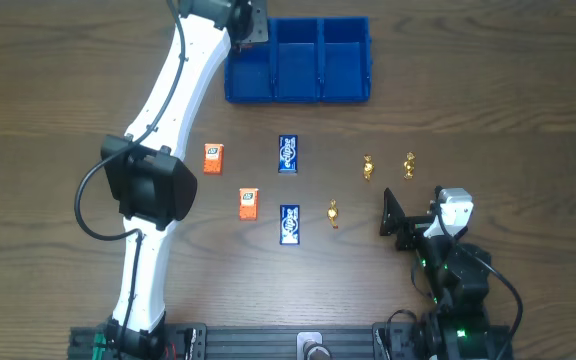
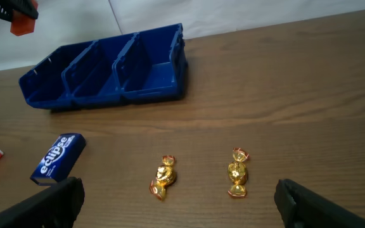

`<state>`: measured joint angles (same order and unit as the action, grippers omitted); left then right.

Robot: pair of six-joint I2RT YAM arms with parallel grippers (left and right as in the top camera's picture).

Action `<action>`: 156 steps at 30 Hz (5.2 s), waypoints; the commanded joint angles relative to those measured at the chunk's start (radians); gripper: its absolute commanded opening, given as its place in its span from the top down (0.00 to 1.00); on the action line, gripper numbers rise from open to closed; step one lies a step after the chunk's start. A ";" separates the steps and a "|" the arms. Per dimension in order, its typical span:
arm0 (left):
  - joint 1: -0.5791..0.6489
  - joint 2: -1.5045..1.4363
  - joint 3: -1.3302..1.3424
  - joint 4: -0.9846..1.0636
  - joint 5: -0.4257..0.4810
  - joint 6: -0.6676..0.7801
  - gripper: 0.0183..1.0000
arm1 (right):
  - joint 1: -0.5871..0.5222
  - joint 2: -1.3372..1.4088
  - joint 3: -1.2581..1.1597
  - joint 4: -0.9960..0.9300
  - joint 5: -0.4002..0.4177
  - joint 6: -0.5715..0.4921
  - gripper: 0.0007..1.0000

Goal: Sort Candies Into Trays

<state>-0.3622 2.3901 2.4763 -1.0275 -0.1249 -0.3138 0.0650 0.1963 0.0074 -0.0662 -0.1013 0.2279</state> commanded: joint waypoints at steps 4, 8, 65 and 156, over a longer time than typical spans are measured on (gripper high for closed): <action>0.000 0.011 0.030 -0.003 0.014 0.023 0.64 | 0.007 -0.003 0.000 -0.008 -0.005 0.008 0.00; 0.000 0.011 0.030 -0.002 0.014 0.022 0.44 | 0.007 -0.003 0.000 -0.008 -0.005 0.008 0.00; 0.041 -0.489 -1.297 0.447 0.075 0.031 0.19 | 0.007 -0.003 0.000 -0.008 -0.005 0.008 0.00; -0.086 -0.398 -0.369 0.171 -0.016 -0.022 0.29 | 0.007 -0.003 0.000 -0.008 -0.005 0.008 0.00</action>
<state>-0.3912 2.2177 2.1654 -0.8635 -0.1299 -0.3363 0.0654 0.1963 0.0074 -0.0662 -0.1017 0.2279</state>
